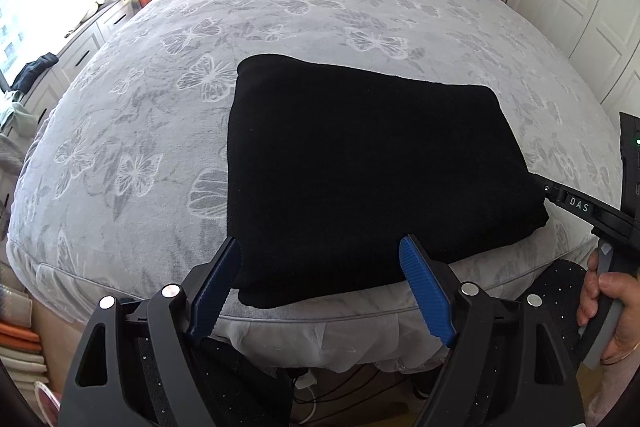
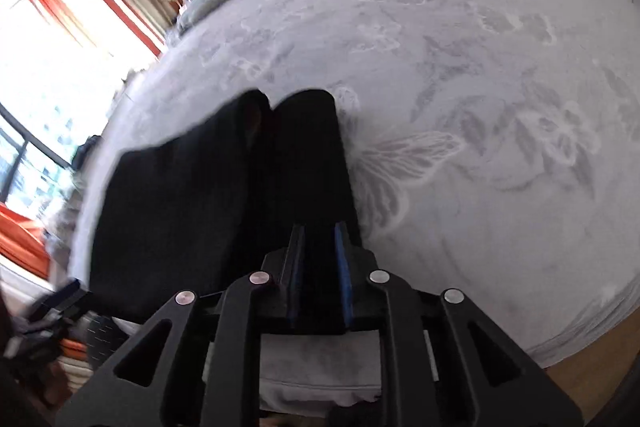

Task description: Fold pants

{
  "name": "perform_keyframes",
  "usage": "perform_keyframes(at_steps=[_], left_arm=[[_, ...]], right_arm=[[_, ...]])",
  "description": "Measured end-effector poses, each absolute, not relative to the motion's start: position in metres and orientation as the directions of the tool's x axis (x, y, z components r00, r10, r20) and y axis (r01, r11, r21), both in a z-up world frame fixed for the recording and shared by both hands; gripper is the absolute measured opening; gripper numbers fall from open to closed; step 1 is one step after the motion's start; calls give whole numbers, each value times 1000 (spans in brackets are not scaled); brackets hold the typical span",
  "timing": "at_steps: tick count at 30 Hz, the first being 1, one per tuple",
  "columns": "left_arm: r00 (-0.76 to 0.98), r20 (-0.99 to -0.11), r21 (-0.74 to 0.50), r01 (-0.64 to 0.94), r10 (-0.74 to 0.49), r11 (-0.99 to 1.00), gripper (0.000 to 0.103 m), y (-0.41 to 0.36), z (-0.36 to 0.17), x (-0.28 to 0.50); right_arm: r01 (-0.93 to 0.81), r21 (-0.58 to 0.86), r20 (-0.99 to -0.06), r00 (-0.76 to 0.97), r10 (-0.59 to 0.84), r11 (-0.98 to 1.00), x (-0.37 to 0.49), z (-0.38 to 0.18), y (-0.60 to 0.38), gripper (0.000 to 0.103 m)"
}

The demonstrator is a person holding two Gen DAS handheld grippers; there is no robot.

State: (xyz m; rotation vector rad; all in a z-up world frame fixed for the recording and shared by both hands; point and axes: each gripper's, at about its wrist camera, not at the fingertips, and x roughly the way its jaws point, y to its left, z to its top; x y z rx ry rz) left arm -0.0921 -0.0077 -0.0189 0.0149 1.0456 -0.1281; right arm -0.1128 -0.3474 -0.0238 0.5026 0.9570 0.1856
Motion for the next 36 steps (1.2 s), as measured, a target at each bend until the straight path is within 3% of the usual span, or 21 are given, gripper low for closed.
perform_keyframes(at_steps=[1,2,3,7,9,11,13,15,19,22,23,26,28,29,30,36], left_arm=[[495,-864,-45,117,-97,992,78,-8,-20,-91],[497,-863,-38,117,-92,992,78,-9,-20,-90],[496,-864,-33,115,-87,993,78,-11,-21,-89],[488,-868,-38,122,-93,992,78,-16,-23,-84],[490,-867,-40,125,-97,991,78,-16,-22,-83],[493,-865,-44,120,-98,992,78,-14,-21,-83],[492,-865,-50,118,-102,992,78,-11,-20,-81],[492,-865,-56,109,-103,992,79,-8,-20,-79],[494,-857,-102,119,-148,988,79,-8,-19,-74],[508,-838,-111,195,-197,974,81,-24,-13,-80],[509,-833,-106,242,-219,965,85,-32,-12,-85],[498,-825,-72,375,-267,924,86,-60,-17,-99],[490,-825,-46,436,-280,899,86,-77,-24,-107],[492,-823,-32,460,-284,887,86,-87,-29,-110],[495,-821,-20,476,-286,879,86,-95,-32,-111],[525,-794,45,552,-305,833,85,-137,-55,-102]], right_arm=[[48,544,-697,581,420,838,-113,-15,-348,31],[18,568,-672,588,451,823,-109,-6,-345,52],[-5,564,-662,596,455,826,-105,4,-341,60],[-82,519,-677,568,468,851,-68,13,-317,62],[-76,481,-717,539,442,874,-50,-1,-311,68],[-53,465,-755,497,427,884,-34,-23,-304,69],[-73,443,-759,499,417,893,-34,-32,-294,58],[-129,420,-756,498,425,898,-36,-23,-282,18],[-190,410,-736,508,447,892,-40,1,-271,15],[-163,419,-774,451,445,893,-42,-9,-282,31],[-145,430,-779,438,448,891,-45,-15,-289,42],[-121,539,-758,362,543,833,-59,-31,-304,43],[-107,601,-723,351,596,792,-67,-37,-309,39],[-114,611,-719,332,610,783,-69,-38,-308,26],[-112,629,-712,314,628,769,-69,-39,-306,19],[-125,705,-646,292,705,698,-60,-10,-297,16]])
